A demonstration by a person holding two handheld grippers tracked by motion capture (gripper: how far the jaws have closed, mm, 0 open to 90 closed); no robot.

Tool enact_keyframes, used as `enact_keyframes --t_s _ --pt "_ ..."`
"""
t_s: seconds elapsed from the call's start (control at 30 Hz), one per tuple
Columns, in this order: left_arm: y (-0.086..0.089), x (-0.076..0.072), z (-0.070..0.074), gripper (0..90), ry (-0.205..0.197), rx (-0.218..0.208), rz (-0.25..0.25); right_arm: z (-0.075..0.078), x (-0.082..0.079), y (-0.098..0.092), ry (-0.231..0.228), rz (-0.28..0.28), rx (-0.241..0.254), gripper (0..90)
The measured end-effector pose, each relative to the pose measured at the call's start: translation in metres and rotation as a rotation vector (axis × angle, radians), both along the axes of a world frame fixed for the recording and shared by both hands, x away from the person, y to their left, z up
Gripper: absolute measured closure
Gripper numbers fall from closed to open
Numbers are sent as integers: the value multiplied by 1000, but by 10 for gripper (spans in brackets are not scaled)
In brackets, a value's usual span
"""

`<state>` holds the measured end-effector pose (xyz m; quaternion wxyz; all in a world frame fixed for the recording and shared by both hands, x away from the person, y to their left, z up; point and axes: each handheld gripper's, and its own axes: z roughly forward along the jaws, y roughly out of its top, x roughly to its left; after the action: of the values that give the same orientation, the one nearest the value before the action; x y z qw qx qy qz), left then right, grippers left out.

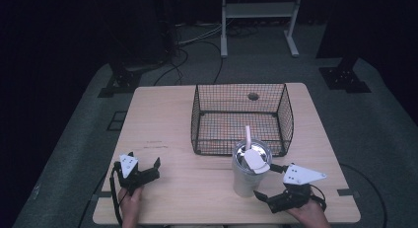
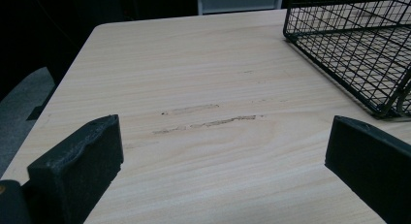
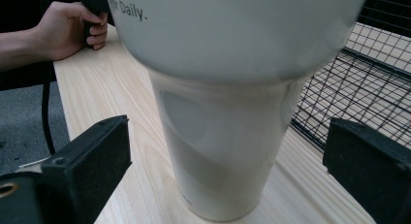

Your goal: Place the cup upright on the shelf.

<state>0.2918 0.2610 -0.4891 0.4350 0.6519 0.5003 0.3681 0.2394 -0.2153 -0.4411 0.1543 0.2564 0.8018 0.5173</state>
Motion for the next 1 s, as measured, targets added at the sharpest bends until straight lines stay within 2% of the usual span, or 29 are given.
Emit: enact_keyframes --t_s 0.4,0.63,1.0 --pt "0 0 0 0 0 1 0 -7 12 12 5 11 27 25" --pt "0 0 0 0 0 1 -1 -9 18 23 -30 22 64 26" --pt "0 0 0 0 0 1 -2 -11 22 29 -54 16 113 28"
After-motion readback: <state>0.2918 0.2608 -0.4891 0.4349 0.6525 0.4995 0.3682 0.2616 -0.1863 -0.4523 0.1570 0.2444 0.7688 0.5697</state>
